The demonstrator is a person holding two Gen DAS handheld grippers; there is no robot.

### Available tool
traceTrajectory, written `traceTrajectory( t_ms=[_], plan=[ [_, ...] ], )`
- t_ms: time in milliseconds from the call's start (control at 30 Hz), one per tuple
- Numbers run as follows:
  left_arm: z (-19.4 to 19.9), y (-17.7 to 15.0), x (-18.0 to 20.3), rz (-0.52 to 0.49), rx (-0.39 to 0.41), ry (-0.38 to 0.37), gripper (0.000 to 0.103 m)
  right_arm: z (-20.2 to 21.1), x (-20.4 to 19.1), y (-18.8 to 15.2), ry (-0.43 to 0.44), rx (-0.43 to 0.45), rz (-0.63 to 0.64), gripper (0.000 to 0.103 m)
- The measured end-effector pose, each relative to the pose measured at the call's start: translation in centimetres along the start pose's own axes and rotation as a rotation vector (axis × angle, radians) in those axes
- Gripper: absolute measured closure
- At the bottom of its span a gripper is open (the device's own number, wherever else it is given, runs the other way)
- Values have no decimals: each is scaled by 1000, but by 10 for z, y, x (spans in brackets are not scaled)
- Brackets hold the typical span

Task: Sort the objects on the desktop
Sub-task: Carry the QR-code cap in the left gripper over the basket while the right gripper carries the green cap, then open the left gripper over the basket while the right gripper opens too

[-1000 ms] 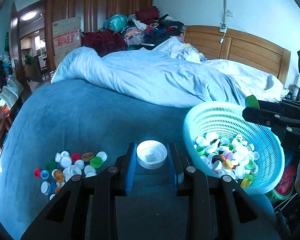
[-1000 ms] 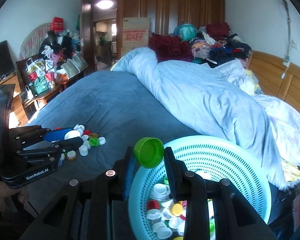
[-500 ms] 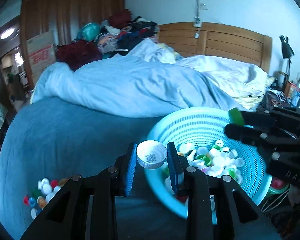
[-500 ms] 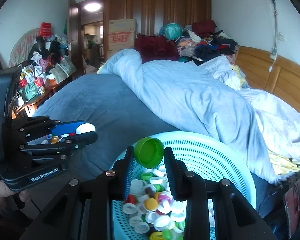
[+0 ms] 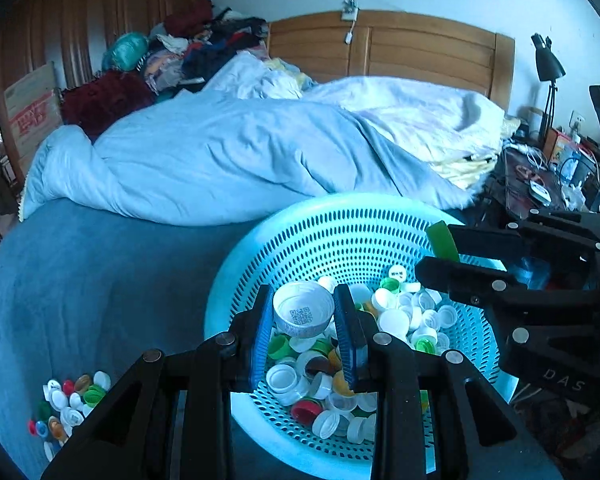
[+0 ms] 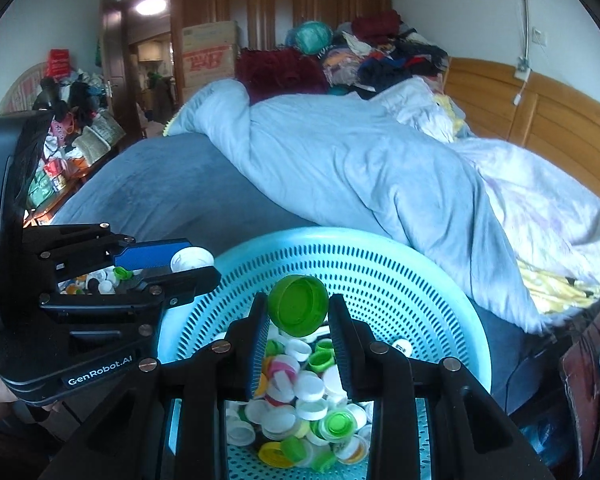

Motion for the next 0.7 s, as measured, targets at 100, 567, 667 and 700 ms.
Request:
traceTrajectory(
  t_ms=[100, 567, 667, 700],
  plan=[
    [-10, 0, 2, -2, -42, -25, 77, -10, 7, -2, 11, -41, -21, 70],
    [-38, -13, 15, -20, -178, -100, 77, -26, 10, -15, 42, -104, -42, 70],
    [-39, -12, 14, -16, -176, -98, 77, -27, 10, -14, 41, -104, -42, 70],
    [-39, -12, 14, -17, -176, -97, 77, -28, 10, -14, 41, -103, -42, 70]
  ],
)
Point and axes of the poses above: each gripper's, at about its wrist camera, not at the fingertips, and z roughly against the way its jaws point, x to its right, y to its top, the point moved 5 cm from there along -z, roughly the way its jaws point, and after that the axes turned 7 degrees about -z, right-handed, at the moved point
